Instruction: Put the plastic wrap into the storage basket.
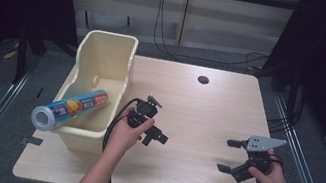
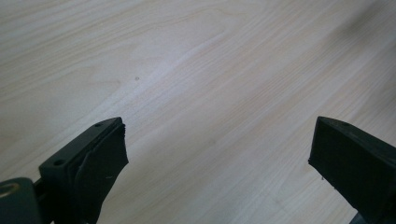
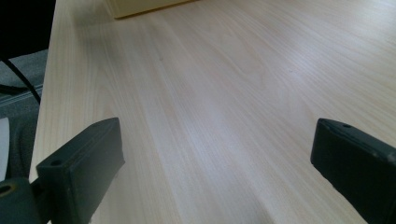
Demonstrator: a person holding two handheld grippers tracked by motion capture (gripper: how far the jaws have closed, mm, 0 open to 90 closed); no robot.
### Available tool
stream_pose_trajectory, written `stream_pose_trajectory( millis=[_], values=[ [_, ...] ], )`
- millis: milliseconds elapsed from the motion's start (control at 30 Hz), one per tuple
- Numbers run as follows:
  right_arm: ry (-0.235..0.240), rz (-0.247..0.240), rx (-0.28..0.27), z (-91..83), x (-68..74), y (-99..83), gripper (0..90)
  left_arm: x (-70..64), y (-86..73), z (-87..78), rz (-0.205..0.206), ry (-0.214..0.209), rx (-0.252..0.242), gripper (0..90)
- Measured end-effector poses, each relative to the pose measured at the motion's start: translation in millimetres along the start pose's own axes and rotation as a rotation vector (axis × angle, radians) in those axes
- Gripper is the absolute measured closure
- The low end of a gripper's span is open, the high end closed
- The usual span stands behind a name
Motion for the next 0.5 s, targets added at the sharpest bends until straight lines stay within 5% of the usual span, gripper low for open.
stream_pose_trajectory(
  millis=[133,167,500],
  values=[
    [-0.004,-0.002,0.000,-0.5,-0.5,-0.2,2.4,-3.4,-1.8,4.4,-0.030,-0.011,-0.029,3.7],
    [-0.001,-0.001,-0.001,-0.5,-0.4,-0.2,2.4,-1.3,-3.6,3.0,0.015,-0.028,0.001,3.7],
    [-0.006,0.001,0.009,0.0,-0.1,-1.8,2.4,-6.9,-14.6,13.9,0.002,-0.055,-0.013,3.7]
  ],
)
Point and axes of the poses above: each handheld gripper's, and its own axes: z roughly forward along the jaws, y roughly out of its top, x roughly to its left, the point moved 6 cm from there along z, roughly forward along the jaws, and after that the axes turned 12 degrees about -x, right-handed, at the moved point
